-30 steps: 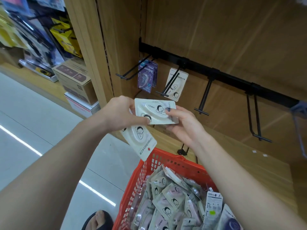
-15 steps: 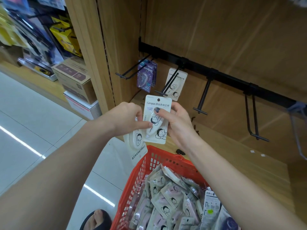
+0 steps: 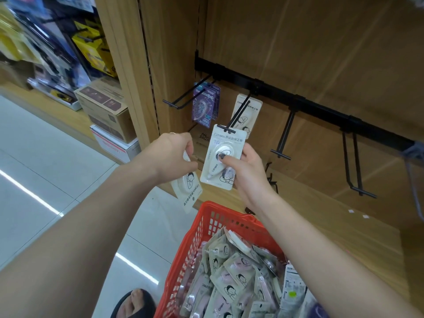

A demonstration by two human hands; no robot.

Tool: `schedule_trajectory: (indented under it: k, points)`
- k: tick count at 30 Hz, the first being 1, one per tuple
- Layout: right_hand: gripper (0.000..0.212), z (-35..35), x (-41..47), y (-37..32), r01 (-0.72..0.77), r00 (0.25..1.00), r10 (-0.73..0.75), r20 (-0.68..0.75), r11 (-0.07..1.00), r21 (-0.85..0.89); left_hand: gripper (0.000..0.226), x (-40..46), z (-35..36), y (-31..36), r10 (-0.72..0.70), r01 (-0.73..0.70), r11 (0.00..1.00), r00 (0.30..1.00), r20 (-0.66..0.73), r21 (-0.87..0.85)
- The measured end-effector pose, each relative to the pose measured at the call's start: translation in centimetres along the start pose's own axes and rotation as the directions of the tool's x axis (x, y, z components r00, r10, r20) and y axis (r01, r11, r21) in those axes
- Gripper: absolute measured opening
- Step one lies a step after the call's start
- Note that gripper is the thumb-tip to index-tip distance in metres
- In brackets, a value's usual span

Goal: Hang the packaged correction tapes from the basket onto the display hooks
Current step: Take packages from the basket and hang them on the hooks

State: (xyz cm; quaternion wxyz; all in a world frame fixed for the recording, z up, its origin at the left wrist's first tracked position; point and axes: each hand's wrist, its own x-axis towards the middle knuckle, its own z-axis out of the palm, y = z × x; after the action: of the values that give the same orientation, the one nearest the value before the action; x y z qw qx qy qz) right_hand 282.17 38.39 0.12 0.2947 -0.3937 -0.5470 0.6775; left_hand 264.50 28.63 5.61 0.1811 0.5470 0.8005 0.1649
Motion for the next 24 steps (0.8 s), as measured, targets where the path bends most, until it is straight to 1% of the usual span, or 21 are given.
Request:
schedule_trajectory:
  k: [4,8,11,13,16,19,22,24]
  points:
    - [0.041,0.5,0.9,0.2,-0.004,1.000,0.004,-0.008,1.000,0.003,0.034,-0.4,-0.4,0.0,-0.028,0.026,0.999,0.998,-0.053,-0.026]
    - [0.033,0.9,1.3,0.3,0.005,1.000,-0.005,-0.020,1.000,-0.003,0.041,-0.6,-0.6,0.3,-0.083,0.076,0.994,0.992,-0.094,-0.073]
    - [0.029,1.2,1.3,0.8,0.004,0.996,-0.006,-0.088,1.000,-0.025,0.041,-0.7,-0.8,0.5,-0.117,0.107,0.987,0.990,-0.074,-0.120]
    - [0.031,1.3,1.1,1.2,0.003,0.993,-0.007,-0.114,0.999,-0.040,0.040,-0.6,-0.8,0.7,-0.126,0.114,0.982,0.990,-0.070,-0.151]
    - [0.030,1.3,1.1,1.6,0.002,0.989,-0.003,-0.147,1.000,-0.011,0.039,-0.5,-0.7,0.8,-0.133,0.119,0.977,0.989,-0.071,-0.175]
    - [0.023,1.2,2.3,1.5,0.000,0.981,0.003,-0.192,1.000,0.016,0.037,-0.4,-0.6,0.6,-0.124,0.113,0.978,0.991,-0.056,-0.177]
    - [0.014,0.9,4.6,1.0,-0.062,0.960,0.068,-0.270,0.998,0.032,0.033,-0.4,-0.5,0.5,-0.100,0.087,0.980,0.993,-0.063,-0.180]
    - [0.014,0.5,6.5,0.7,-0.079,0.938,0.073,-0.340,0.997,-0.006,0.033,-0.3,-0.4,0.7,-0.091,0.077,0.982,0.993,-0.074,-0.172]
